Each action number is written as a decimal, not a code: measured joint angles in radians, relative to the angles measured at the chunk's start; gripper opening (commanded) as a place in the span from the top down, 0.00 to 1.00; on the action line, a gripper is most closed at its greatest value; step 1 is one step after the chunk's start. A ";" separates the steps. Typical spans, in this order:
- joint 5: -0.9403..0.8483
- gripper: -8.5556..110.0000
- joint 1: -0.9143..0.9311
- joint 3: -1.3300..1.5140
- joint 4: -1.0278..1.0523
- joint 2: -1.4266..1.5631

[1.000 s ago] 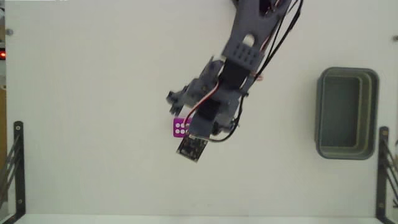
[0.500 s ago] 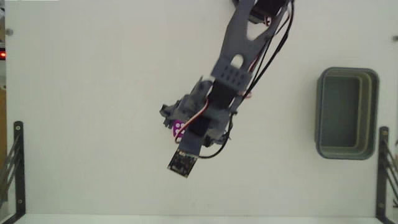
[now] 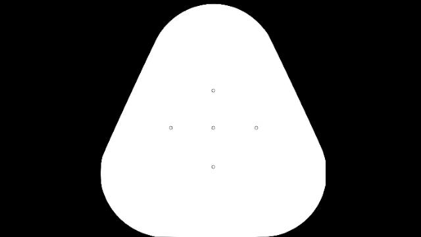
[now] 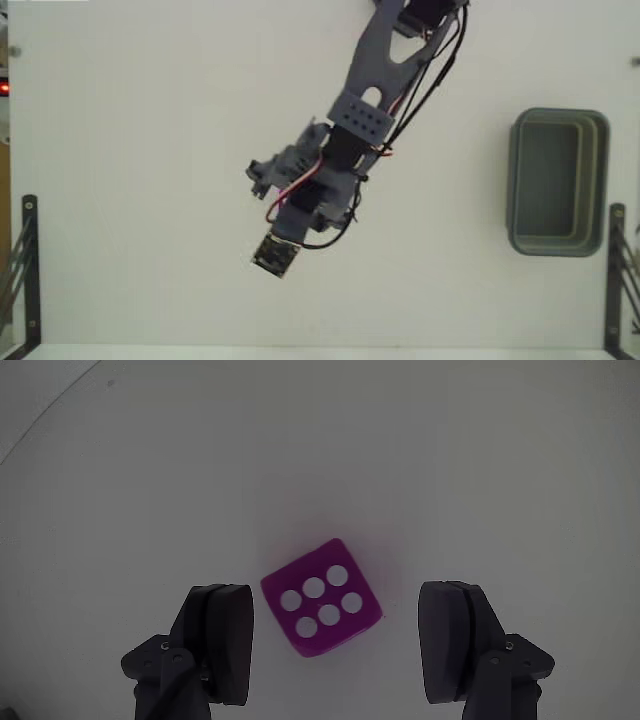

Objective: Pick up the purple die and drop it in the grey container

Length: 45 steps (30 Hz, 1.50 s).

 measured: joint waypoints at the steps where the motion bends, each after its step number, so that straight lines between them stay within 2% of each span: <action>1: 0.000 0.00 0.000 0.000 0.000 0.000; 45: -0.002 0.00 -0.002 0.002 -0.038 0.000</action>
